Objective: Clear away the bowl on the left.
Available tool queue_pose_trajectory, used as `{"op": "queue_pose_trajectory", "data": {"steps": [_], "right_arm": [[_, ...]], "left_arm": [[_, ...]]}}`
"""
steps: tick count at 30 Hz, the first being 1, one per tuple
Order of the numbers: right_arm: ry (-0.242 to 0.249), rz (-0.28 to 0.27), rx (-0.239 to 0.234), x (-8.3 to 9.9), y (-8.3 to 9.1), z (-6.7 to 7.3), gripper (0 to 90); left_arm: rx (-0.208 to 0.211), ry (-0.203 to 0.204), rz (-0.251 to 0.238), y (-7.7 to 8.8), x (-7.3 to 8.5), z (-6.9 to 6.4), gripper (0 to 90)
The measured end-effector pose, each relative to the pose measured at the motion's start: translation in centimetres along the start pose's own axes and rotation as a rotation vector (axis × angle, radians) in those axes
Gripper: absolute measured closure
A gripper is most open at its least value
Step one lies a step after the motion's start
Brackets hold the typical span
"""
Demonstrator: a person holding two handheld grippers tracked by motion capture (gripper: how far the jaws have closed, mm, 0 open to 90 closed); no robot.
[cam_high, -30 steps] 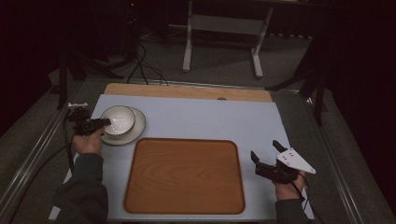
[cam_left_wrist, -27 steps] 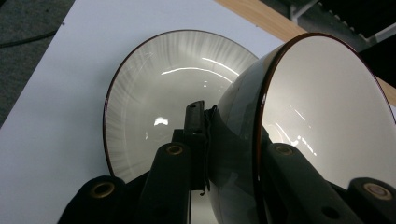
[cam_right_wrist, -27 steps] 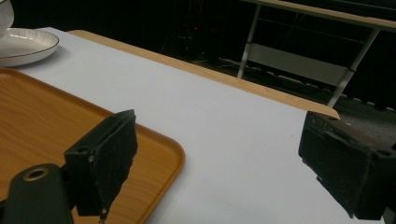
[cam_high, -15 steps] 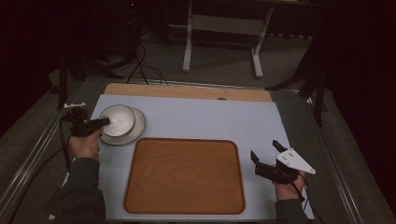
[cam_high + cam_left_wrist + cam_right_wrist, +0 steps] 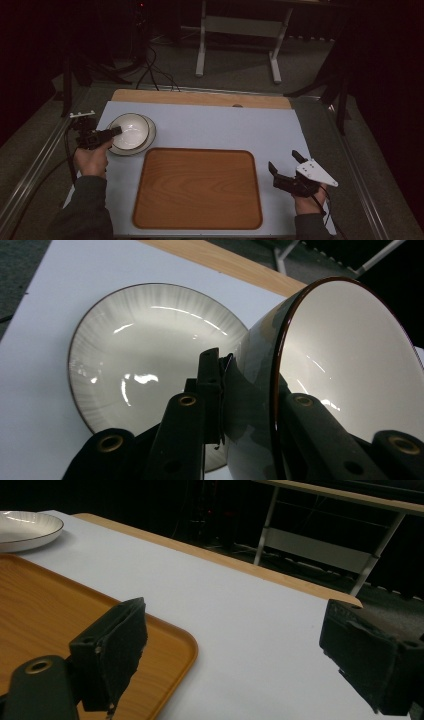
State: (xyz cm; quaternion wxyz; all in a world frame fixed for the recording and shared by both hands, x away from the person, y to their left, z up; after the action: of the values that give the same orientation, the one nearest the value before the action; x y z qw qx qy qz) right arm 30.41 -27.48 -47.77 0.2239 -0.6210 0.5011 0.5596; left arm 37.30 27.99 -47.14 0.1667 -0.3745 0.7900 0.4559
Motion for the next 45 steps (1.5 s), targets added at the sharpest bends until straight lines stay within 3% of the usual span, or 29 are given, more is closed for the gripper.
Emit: {"op": "queue_pose_trajectory", "data": {"steps": [13,19,26,45], "right_arm": [[0.0,-0.001,-0.001,0.0,0.0,0.0,11.3],[-0.001,-0.002,0.0,0.0,0.0,0.0,11.2],[0.0,-0.002,0.0,0.0,0.0,0.0,11.3],[0.004,-0.01,-0.006,-0.1,0.1,0.0,11.3]], "left_arm": [[0.04,-0.072,0.003,0.7,1.2,-2.1,79.1],[0.058,-0.077,-0.004,0.8,1.7,-2.8,79.1],[0.088,-0.076,0.022,0.5,3.0,-3.3,79.0],[0.154,-0.13,0.058,0.1,4.8,-6.1,78.9]]}}
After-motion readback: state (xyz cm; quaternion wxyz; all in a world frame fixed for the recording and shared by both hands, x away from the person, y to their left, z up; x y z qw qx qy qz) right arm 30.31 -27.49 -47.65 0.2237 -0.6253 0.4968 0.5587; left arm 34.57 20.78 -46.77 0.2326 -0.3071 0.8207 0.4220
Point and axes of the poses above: each handheld gripper's, and its own axes: y roughly backward along the jaws, x roughly out of its underside, z roughly to its left, the point moved 4 cm from there along -y, roughly forward along the jaws, and after that the axes turned 8 degrees about y, right-handed, at the moved point
